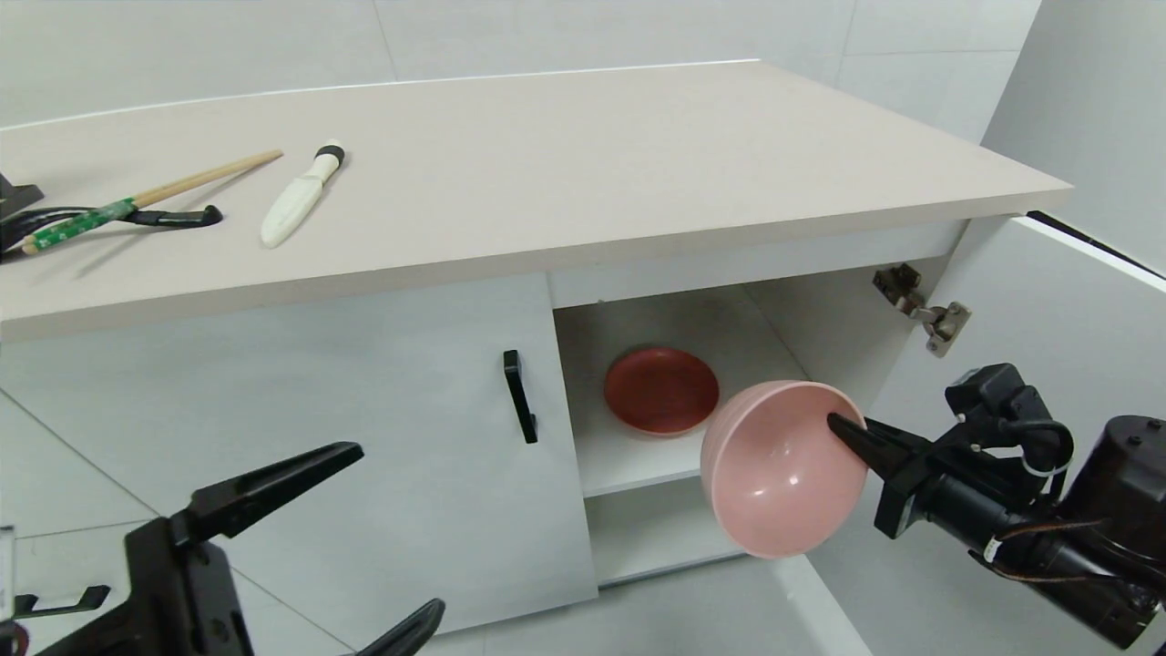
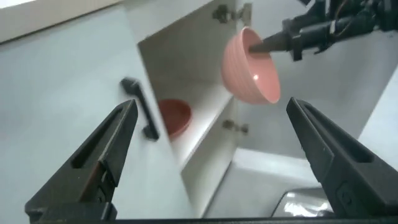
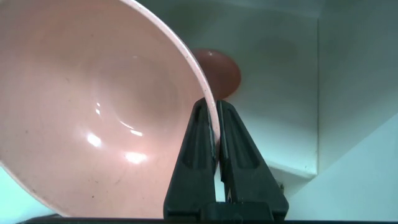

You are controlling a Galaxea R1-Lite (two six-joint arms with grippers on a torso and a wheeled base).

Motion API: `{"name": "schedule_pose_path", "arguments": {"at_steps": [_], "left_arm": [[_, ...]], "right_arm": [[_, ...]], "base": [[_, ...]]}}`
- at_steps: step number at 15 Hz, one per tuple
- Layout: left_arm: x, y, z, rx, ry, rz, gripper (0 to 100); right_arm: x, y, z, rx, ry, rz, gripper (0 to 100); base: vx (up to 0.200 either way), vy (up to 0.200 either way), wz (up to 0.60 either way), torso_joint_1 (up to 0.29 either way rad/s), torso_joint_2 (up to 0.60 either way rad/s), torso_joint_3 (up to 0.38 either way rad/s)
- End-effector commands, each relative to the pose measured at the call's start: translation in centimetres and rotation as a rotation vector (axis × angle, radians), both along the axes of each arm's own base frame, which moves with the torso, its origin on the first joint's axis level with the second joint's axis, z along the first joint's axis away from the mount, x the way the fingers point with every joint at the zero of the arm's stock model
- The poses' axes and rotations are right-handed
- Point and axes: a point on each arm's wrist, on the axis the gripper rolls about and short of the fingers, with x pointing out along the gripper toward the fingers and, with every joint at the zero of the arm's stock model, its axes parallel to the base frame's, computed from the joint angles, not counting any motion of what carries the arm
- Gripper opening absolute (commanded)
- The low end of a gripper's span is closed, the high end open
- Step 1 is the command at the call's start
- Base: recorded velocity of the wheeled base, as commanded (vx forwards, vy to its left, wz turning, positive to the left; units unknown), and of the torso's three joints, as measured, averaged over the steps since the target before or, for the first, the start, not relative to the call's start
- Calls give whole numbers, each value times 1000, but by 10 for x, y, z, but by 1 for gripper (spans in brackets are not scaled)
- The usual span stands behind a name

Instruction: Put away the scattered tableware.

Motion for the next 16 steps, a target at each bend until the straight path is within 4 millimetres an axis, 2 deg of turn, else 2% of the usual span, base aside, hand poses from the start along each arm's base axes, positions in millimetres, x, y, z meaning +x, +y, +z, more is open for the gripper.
{"name": "schedule_pose_path", "arguments": {"at_steps": [1,3,5,7,8,9,11,13,15,16], "left_arm": [[-48,36,-9,102,-51,211,100],[-68,50,-15,125,-14,263,100],[-74,58,-19,62,41,429,100],[-84,69,-34,-40,66,705,100],[-88,70,-35,-65,65,731,100],[-99,74,-42,-102,45,813,100],[-109,75,-59,-102,100,853,100],[-112,76,-71,-118,191,870,100],[-112,77,-71,-179,210,888,100],[-112,78,-72,-179,213,958,100]], "right_arm": [[3,1,-7,-13,27,1,0],[3,2,-8,-14,28,1,0],[4,2,-10,-18,36,0,0],[12,5,-23,-39,84,-3,0],[14,5,-26,-42,95,-7,0],[24,10,-31,-34,105,-7,0],[43,18,-30,18,89,-8,0],[52,22,-39,16,105,-9,0],[61,26,-48,6,118,-12,0],[71,28,-46,21,94,-18,0]], "base": [[0,0,0,0,0,0],[0,0,0,0,0,0],[0,0,0,0,0,0],[0,0,0,0,0,0],[0,0,0,0,0,0],[0,0,0,0,0,0],[0,0,0,0,0,0],[0,0,0,0,0,0],[0,0,0,0,0,0],[0,0,0,0,0,0]]}}
